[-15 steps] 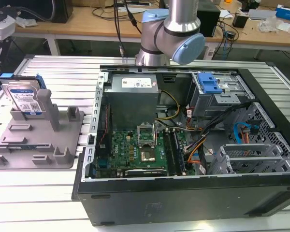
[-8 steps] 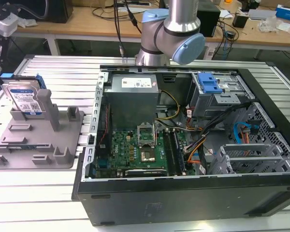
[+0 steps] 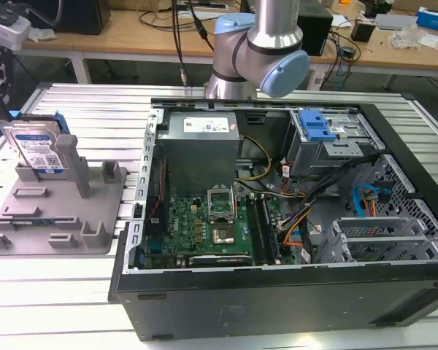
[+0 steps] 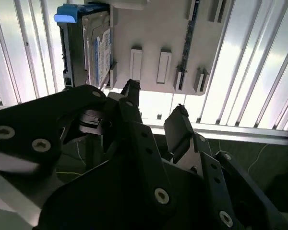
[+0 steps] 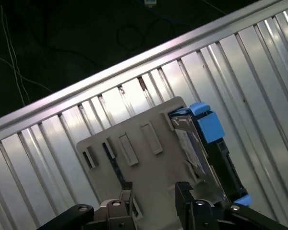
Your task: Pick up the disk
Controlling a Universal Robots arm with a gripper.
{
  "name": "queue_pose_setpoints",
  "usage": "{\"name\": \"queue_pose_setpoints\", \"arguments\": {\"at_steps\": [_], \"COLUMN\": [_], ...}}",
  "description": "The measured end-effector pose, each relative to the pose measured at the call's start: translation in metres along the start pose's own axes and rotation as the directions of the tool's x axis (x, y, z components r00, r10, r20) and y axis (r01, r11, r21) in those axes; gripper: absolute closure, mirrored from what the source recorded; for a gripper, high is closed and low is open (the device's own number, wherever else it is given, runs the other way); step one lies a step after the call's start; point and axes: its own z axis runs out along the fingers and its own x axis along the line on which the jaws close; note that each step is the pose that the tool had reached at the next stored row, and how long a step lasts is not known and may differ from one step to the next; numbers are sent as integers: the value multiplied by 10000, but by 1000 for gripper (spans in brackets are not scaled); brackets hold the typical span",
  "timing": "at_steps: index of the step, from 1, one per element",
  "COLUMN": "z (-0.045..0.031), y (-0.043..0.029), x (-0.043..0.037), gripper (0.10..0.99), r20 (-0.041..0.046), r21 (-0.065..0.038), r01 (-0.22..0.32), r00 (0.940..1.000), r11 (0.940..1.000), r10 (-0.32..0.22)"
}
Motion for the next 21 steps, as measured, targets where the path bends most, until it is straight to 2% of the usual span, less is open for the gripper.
{"name": "queue_pose_setpoints", "arguments": {"at_steps": [1, 2, 4, 7, 11, 12, 13, 16, 21], "z": [0, 4, 8, 16, 22, 23, 27, 29, 29], "y": [0, 0, 0, 0, 0, 0, 0, 1, 1], "x": [0, 0, 1, 0, 0, 0, -1, -2, -2], "gripper": [604, 604, 604, 604, 604, 604, 604, 604, 604], "r20": [-17, -63, -116, -179, -209, -216, -227, -250, -266], "r21": [2, 18, 46, 151, 190, 195, 205, 207, 206], "r01": [161, 598, 1125, 1876, 2444, 2605, 2850, 2999, 3027], "r00": [9999, 9982, 9936, 9821, 9695, 9653, 9584, 9538, 9529], "r11": [9999, 9982, 9936, 9821, 9695, 9653, 9583, 9537, 9529], "r10": [-161, -598, -1124, -1874, -2440, -2601, -2846, -2994, -3021]}}
